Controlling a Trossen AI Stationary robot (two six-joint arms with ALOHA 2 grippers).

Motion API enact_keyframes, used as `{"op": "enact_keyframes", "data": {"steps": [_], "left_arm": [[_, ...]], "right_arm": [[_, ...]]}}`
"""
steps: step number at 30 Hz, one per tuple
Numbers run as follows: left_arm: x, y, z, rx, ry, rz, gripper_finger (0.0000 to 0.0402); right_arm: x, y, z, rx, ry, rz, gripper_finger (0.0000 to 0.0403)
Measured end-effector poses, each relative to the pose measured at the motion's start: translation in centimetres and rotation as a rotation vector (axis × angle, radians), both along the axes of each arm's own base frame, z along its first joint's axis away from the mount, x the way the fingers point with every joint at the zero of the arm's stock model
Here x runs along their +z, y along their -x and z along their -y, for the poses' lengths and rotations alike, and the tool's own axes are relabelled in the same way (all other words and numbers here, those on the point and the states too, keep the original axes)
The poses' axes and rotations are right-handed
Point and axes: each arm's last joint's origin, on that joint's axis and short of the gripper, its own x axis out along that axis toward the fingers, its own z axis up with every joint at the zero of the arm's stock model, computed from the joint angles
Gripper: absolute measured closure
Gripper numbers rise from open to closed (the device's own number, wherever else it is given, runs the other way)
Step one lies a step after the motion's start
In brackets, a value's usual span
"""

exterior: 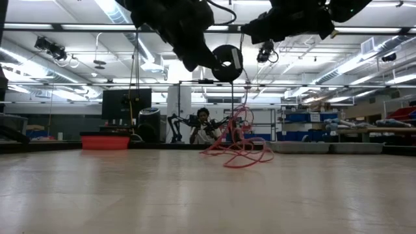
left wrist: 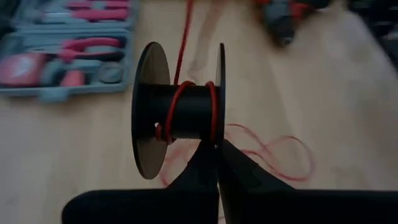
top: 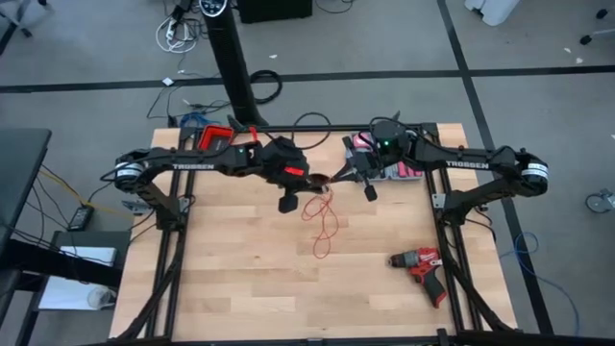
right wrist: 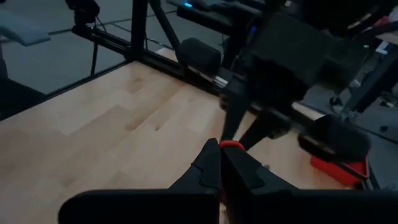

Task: Coil cords
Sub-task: Coil the red wire onto the black spool

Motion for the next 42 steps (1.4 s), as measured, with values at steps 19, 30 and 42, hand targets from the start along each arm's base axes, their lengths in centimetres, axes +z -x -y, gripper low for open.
{"op": "enact_keyframes", "data": {"steps": [19,30,42], "left_arm": [[-0.4,0.4,0.1,-0.209,0.188,-0.011,0.0401],[0.3,-0.1,0.3,-0.302,0.215,0.088,0.0401],[1.1,-0.4,0.6,-0.417,0.252,0.194,0.0401]], "right_arm": [[-0.2,0.2,-0.2,0.074,-0.026,-0.018,0.0403],[-0.5,-1.8,-1.0,0.082,0.068,0.087,0.0403],[-2.1,-4.2,-0.1,0.102,0.096,0.184,0.0403]]}}
